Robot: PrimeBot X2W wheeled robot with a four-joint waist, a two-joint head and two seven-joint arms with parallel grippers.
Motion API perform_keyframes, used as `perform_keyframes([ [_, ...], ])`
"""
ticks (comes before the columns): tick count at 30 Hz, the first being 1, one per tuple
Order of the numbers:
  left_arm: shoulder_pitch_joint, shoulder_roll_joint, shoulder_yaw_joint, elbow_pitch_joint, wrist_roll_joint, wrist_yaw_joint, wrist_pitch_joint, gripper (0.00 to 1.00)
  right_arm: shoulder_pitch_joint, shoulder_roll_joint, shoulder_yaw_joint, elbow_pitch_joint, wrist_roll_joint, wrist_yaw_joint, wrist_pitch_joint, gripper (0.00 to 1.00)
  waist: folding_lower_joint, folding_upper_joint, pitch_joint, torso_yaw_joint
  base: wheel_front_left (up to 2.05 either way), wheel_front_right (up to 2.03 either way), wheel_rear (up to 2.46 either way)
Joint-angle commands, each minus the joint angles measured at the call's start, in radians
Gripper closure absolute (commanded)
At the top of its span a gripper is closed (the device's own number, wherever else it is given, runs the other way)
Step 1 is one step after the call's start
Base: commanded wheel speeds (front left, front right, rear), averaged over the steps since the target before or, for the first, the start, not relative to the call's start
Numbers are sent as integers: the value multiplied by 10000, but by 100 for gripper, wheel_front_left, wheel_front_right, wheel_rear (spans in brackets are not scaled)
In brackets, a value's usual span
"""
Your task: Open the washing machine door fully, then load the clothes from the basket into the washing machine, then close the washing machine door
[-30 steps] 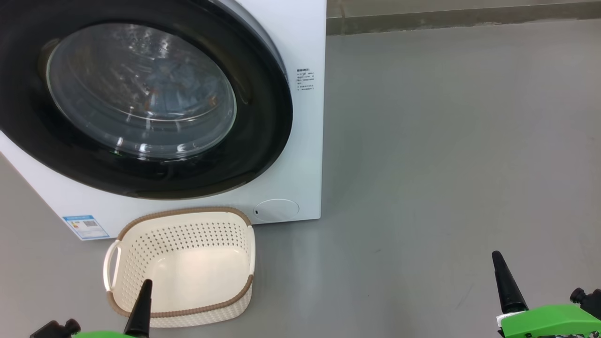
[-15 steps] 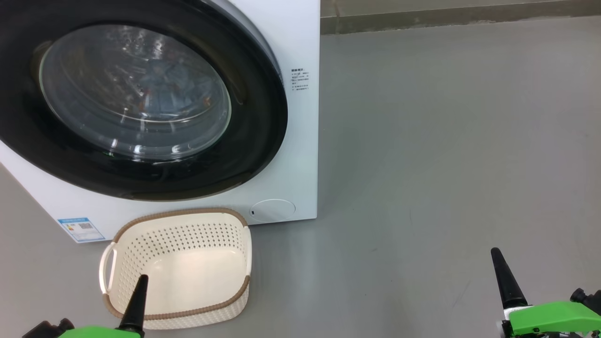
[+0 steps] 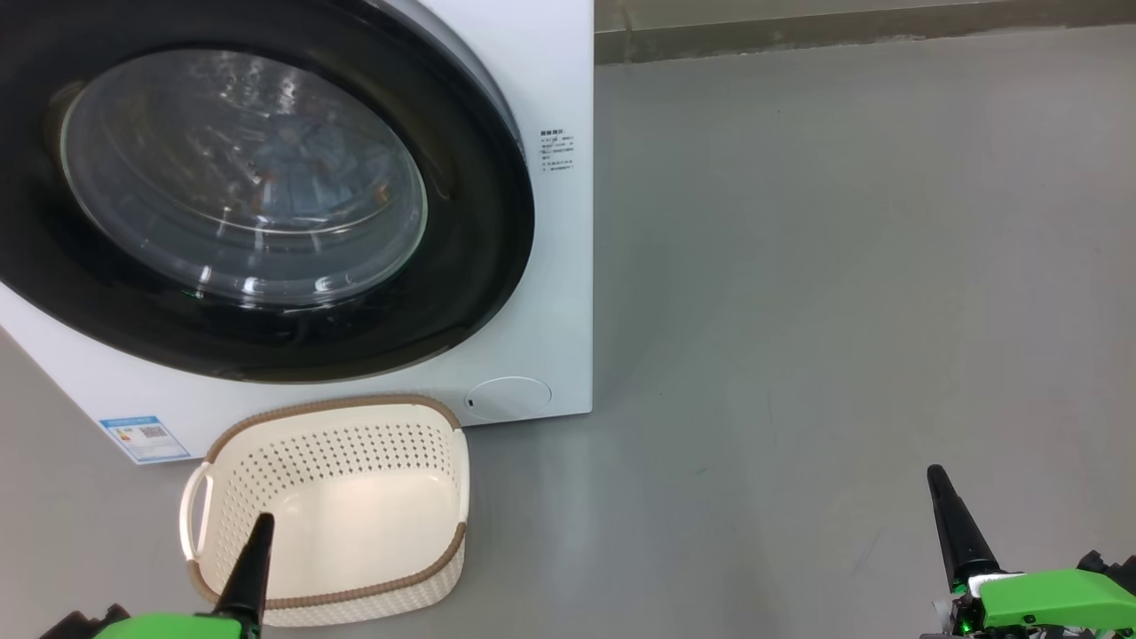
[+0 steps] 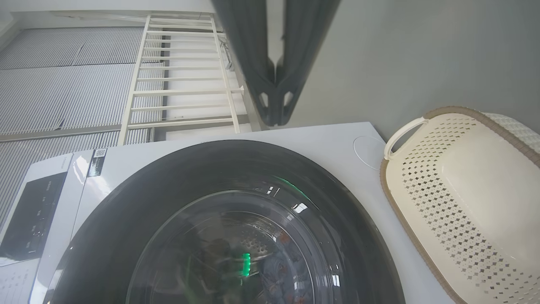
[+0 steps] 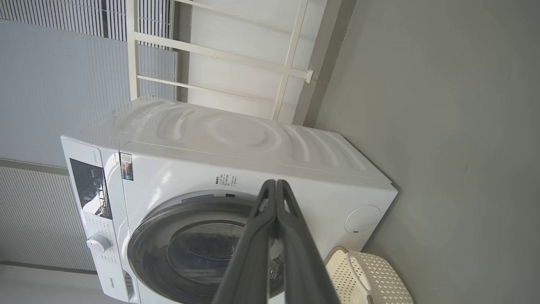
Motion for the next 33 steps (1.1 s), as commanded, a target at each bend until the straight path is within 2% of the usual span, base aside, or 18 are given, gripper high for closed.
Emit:
perform_keyframes([
  [1, -522, 97, 384, -173, -258, -25, 71, 100, -481, -124, 231, -219, 389, -6, 105, 100, 0, 0, 2, -14, 0, 0, 0],
  [15, -700, 10, 740, -97, -1593, -29, 493, 100, -608, -137, 259, -147, 2118, -13, 513, 100, 0, 0, 22, -145, 0, 0, 0],
  [33, -707, -25, 794, -94, -1573, -29, 538, 100, -610, -137, 260, -146, 2146, -13, 519, 100, 0, 0, 22, -147, 0, 0, 0],
])
